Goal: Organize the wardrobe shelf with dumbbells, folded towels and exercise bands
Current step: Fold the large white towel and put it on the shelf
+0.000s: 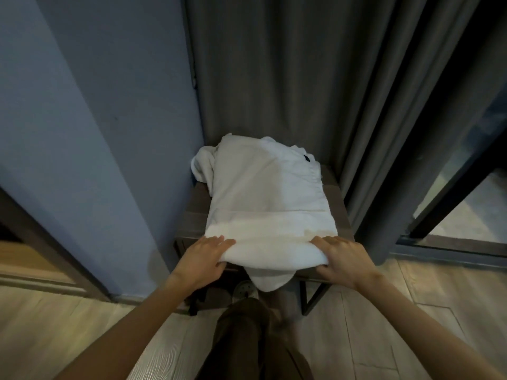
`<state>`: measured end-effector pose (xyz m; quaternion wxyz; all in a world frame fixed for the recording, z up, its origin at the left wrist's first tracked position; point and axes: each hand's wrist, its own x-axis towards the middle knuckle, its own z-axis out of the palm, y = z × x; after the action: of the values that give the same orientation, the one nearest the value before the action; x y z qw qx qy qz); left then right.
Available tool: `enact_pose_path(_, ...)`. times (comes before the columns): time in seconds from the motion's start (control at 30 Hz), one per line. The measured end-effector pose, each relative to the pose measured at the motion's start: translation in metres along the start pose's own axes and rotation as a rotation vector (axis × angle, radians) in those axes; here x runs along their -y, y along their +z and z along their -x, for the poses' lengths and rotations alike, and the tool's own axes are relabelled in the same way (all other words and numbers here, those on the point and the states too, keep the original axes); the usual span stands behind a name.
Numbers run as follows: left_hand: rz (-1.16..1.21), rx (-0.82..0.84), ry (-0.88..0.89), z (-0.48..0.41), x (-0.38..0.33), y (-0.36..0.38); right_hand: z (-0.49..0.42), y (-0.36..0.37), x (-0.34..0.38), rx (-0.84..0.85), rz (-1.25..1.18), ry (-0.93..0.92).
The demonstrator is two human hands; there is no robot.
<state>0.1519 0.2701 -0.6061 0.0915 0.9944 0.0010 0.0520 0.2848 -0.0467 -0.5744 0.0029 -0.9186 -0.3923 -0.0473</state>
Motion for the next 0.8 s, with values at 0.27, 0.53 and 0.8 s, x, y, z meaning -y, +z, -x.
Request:
enact_pose_path(0.27, 0.330, -0.196, -0.125, 0.009, 0.010, -0.054, 0.017, -0.043, 0.002, -0.188, -0.420, 0.192)
enact_pose_path(0.53, 0.934, -0.401, -0.438, -0.021, 0.005, -0.075, -0.003, -0.045, -0.001, -0.457, -1.104, 0.440)
enact_pose_path(0.8, 1.204, -0.470, -0.611, -0.108, 0.020, -0.075, -0.080, -0.042, -0.013, -0.598, -1.338, 0.688)
